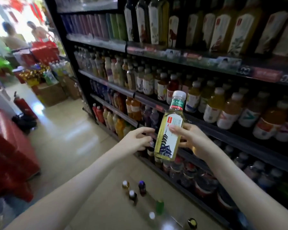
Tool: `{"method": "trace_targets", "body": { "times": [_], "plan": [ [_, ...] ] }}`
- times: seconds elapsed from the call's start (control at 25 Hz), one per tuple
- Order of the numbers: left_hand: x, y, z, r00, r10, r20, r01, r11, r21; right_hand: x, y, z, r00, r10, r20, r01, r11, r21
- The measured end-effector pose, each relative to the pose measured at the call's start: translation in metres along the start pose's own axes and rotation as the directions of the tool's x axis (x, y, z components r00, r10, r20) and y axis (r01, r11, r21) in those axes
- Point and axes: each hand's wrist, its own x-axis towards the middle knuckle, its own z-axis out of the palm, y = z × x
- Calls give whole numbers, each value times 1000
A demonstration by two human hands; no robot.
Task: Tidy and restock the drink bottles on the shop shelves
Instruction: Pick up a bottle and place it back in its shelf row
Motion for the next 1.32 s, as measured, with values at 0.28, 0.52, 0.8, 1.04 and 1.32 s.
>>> {"method": "trace_targets", "body": {
  "times": [0.28,0.52,0.8,1.04,1.32],
  "plan": [
    [116,77,-84,918,297,264,-335,936,110,77,-86,22,896,-153,-417,198,978,65],
    [183,142,-60,866,466,178,-495,849,187,74,-138,-31,673,-323,-665,390,919,-51],
    [237,167,-73,802,596,-28,-567,776,276,77,-165,-59,541,-431,-722,483,862,-152],
    [241,205,-39,502,830,244,-847,414,334,119,-185,-50,487,-595,-639,543,780,-312],
    [304,245,-42,622,781,55,-742,566,359,179,-221,-54,503,-678,-536,383,731,-565]
  ]
}}
